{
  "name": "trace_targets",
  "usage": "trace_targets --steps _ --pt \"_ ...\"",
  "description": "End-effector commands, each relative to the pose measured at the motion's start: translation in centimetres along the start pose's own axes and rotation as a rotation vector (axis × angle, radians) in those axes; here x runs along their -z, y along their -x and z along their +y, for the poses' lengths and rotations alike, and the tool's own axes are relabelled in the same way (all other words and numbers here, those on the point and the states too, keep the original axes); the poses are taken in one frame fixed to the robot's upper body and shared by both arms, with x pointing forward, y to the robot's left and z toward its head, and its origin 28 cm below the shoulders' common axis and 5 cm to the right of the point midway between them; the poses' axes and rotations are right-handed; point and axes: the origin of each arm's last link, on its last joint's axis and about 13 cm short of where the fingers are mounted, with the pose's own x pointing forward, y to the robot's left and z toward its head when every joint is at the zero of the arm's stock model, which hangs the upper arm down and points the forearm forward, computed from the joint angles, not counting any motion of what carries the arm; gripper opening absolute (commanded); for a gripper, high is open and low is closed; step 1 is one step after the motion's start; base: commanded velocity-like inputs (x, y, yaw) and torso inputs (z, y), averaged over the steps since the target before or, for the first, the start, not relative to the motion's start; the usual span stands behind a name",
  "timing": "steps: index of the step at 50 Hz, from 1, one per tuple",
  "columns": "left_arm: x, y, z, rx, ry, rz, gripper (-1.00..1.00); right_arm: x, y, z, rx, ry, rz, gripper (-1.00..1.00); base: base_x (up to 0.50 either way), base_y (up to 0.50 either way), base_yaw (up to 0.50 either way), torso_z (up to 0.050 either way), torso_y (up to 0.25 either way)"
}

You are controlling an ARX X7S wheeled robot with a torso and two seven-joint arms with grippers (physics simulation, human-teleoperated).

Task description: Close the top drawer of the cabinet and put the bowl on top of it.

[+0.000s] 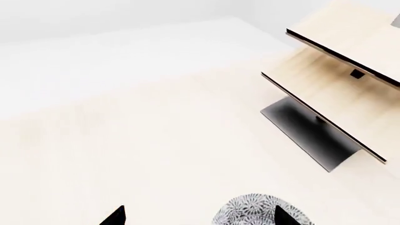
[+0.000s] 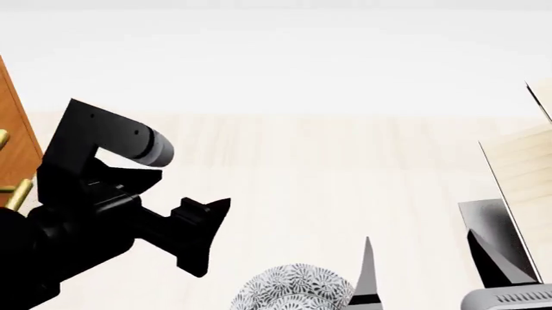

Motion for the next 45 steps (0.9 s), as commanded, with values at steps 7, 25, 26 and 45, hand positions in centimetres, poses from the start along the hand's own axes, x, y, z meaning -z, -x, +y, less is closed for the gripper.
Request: trace_targets --steps 7,25,26,45 --pt "-0.2 -2.1 0.4 0.122 0.021 0.063 1.0 0.5 -0.3 -0.4 0.008 -0.009 0.011 1.0 0.0 0.0 0.0 0.0 0.0" --pt "2.7 -4.4 0.3 0.16 0.081 0.134 1.0 -0.2 0.2 -0.6 0.012 -0.017 -0.008 1.0 0.0 0.0 0.0 0.0 0.0" --pt "2.9 -4.4 0.3 0.16 0.08 0.139 1.0 -0.1 0.2 -0.6 0.012 -0.016 -0.007 1.0 0.0 0.0 0.0 0.0 0.0" --pt "5.3 -6.3 1.2 0.116 0.117 0.201 1.0 0.5 0.3 -0.5 0.011 -0.018 0.0 1.0 0.0 0.0 0.0 0.0 0.0"
